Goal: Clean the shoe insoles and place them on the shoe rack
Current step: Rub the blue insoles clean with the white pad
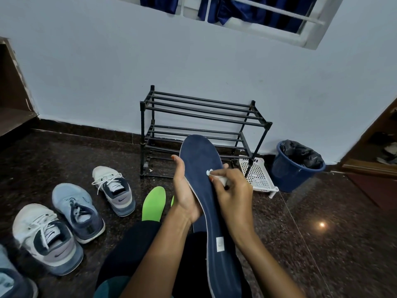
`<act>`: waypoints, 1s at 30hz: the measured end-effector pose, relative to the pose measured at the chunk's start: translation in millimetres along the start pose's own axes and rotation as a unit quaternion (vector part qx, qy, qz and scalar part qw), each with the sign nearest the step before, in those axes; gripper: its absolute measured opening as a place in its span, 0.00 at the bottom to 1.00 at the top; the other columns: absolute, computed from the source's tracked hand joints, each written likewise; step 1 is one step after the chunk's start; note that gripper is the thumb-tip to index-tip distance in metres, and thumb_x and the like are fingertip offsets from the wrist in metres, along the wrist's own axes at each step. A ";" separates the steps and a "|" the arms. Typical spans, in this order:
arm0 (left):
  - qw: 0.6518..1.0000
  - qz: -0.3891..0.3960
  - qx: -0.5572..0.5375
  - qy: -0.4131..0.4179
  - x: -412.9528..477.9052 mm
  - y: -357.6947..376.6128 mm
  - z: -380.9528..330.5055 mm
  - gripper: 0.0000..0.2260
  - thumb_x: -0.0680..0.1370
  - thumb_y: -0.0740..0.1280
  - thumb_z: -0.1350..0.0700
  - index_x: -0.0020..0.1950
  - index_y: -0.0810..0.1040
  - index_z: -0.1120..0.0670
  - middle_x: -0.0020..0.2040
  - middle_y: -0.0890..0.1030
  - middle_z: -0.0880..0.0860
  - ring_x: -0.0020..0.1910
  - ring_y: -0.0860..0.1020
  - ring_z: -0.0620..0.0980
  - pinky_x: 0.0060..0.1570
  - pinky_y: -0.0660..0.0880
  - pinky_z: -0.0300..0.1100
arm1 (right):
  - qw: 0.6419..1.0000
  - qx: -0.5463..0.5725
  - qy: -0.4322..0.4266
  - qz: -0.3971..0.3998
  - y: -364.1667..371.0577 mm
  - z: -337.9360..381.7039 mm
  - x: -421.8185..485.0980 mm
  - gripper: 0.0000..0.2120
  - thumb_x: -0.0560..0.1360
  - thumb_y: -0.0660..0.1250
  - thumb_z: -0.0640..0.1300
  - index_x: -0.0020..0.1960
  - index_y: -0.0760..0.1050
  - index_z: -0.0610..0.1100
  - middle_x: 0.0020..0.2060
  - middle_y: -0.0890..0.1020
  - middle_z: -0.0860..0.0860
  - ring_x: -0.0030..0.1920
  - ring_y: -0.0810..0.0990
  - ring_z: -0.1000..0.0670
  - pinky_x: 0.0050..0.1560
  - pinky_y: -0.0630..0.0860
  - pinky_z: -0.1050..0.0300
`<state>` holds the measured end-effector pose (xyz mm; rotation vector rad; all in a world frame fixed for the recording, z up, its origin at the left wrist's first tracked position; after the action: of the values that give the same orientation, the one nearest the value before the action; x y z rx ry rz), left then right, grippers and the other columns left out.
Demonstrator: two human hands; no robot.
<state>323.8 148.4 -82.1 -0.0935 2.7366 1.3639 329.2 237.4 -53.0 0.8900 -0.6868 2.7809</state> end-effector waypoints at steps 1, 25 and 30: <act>1.000 0.001 -0.002 0.004 1.0 -1.1 -0.3 0.40 0.76 0.44 0.30 0.56 0.77 0.64 0.46 0.83 0.63 0.44 0.83 0.56 0.45 0.81 0.46 | 1.000 0.004 -0.002 0.012 0.6 1.5 -2.9 0.07 0.69 0.70 0.31 0.41 0.80 0.41 0.38 0.77 0.58 0.42 0.77 0.62 0.46 0.69 0.75; 1.000 -0.016 -0.004 -0.022 -1.4 1.6 0.4 0.42 0.75 0.47 0.30 0.67 0.72 0.65 0.61 0.77 0.65 0.54 0.79 0.58 0.52 0.78 0.47 | 0.999 0.005 0.027 0.018 -4.7 -3.1 9.1 0.06 0.70 0.70 0.32 0.41 0.80 0.41 0.37 0.77 0.52 0.41 0.75 0.65 0.43 0.67 0.76; 1.000 -0.010 -0.010 -0.014 -2.3 3.6 -0.9 0.42 0.75 0.46 0.29 0.60 0.76 0.65 0.49 0.83 0.63 0.45 0.82 0.57 0.45 0.81 0.45 | 0.998 0.031 0.056 0.022 -5.8 -0.3 2.3 0.06 0.69 0.70 0.32 0.41 0.81 0.42 0.37 0.78 0.51 0.41 0.75 0.67 0.42 0.66 0.77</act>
<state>325.7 149.9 -78.5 -0.1012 2.6929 1.3775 328.7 242.7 -49.7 0.7316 -0.6135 2.8797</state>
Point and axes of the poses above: each hand's wrist, its own x-axis towards the middle knuckle, its own y-axis out of the palm, z = x × y, the point moved 4 cm from there along x, towards the middle knuckle
